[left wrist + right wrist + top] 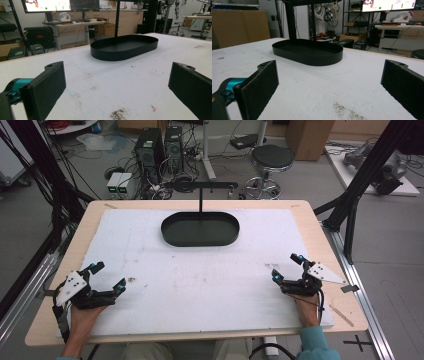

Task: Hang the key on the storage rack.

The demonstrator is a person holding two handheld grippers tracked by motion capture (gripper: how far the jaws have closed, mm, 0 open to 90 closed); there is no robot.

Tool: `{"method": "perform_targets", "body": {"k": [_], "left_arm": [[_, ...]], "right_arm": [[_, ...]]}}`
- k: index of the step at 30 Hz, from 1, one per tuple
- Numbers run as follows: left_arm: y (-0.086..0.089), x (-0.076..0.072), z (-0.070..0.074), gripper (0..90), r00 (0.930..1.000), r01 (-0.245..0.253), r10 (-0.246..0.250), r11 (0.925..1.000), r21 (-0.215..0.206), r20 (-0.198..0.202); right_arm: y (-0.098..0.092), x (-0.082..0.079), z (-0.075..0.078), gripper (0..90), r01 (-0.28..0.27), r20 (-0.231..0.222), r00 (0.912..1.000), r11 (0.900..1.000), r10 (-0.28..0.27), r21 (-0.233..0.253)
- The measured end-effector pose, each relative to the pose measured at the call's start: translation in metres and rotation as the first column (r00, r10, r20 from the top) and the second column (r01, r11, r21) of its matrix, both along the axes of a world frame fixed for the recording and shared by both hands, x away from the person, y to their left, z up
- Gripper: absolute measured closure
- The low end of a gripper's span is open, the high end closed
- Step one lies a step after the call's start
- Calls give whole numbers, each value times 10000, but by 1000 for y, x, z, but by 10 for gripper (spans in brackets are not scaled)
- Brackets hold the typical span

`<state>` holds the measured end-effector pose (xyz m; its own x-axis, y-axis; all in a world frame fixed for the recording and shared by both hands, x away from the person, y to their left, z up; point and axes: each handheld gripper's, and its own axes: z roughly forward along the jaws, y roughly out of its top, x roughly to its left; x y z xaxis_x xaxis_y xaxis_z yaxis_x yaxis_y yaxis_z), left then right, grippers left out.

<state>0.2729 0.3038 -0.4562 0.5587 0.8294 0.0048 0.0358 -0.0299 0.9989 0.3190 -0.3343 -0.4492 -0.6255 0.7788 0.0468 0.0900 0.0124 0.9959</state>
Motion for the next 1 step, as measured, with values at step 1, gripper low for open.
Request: {"method": "perform_targets", "body": {"k": [1], "left_arm": [[0, 0, 0, 17, 10000, -18, 18, 10000, 29, 3]], "right_arm": [[1, 0, 0, 5, -10, 48, 10000, 10000, 11, -88]]}}
